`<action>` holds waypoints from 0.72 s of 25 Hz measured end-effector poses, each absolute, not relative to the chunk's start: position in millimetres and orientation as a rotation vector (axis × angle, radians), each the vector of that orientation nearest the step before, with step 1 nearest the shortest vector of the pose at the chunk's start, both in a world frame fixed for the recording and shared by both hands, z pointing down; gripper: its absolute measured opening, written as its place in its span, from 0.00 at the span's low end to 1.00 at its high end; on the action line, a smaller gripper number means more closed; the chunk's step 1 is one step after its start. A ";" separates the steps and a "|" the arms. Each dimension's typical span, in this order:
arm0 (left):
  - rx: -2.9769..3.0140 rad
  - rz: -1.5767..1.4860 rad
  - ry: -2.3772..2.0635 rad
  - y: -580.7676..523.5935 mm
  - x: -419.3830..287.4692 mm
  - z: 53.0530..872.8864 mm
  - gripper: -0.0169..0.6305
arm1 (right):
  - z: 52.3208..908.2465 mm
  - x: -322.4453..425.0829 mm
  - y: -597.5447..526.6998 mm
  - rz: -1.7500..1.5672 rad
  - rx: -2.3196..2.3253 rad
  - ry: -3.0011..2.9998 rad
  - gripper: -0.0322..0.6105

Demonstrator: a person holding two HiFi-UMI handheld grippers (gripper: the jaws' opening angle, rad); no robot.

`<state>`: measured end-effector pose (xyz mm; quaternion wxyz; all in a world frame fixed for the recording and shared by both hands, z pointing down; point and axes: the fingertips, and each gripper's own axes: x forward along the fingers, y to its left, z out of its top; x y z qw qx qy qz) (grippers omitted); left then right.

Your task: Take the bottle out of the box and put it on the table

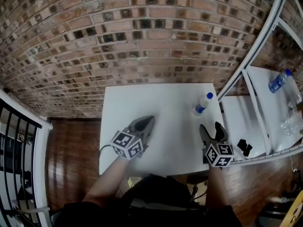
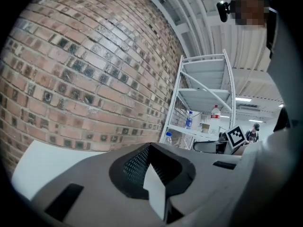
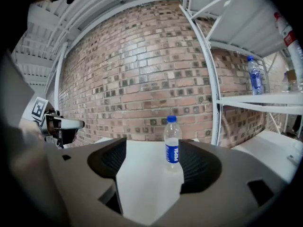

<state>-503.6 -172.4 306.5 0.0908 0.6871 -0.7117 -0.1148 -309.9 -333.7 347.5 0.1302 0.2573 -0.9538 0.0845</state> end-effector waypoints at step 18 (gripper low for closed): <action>2.058 -0.486 -2.112 -14.8 -457.2 275.3 0.03 | 253.1 -247.8 -146.7 0.560 0.582 -3.204 0.60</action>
